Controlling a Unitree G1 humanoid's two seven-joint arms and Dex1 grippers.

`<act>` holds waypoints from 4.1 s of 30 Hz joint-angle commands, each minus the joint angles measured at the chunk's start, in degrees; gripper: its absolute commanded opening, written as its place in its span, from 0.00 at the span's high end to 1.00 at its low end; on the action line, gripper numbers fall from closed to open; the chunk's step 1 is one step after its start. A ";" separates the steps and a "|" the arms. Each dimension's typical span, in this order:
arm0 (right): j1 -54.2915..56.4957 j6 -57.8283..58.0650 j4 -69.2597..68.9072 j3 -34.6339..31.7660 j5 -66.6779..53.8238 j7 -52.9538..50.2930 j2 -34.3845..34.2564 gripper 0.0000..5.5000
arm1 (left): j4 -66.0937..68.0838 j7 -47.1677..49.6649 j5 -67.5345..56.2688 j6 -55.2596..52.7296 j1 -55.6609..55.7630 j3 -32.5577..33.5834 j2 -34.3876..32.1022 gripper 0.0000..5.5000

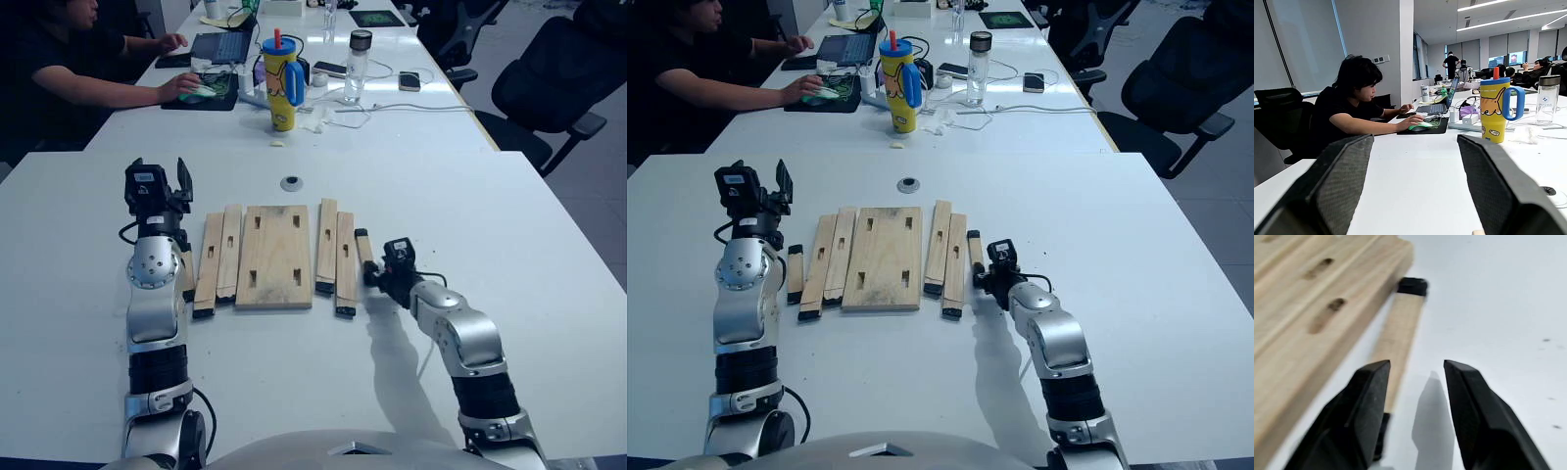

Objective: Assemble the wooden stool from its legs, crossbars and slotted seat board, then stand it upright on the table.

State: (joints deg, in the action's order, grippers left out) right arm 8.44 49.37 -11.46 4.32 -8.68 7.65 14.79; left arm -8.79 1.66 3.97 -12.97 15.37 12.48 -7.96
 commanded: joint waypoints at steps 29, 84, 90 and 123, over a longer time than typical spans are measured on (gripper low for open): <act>-2.78 2.45 -0.84 -0.79 -3.69 1.97 -7.47 0.63 | 1.10 0.33 -1.54 -0.81 -0.12 -2.42 -0.18 0.42; 0.82 -11.70 -8.61 -5.75 -34.25 34.78 -1.90 0.78 | 10.16 -27.06 -73.47 -50.25 17.52 6.22 -3.86 0.42; 0.95 -12.85 -8.27 -5.52 -34.20 34.01 -2.38 0.78 | 10.07 -26.78 -75.30 -50.40 17.80 6.52 -4.37 0.56; -2.87 -20.70 3.34 -6.16 -19.45 17.99 -3.18 0.56 | -4.80 -6.94 -42.37 -16.32 -2.10 8.16 -2.25 0.92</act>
State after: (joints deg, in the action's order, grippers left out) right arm 4.11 29.30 -8.75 -1.88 -28.91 26.59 12.34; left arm -14.48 -6.33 -40.36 -31.22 11.91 21.27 -10.78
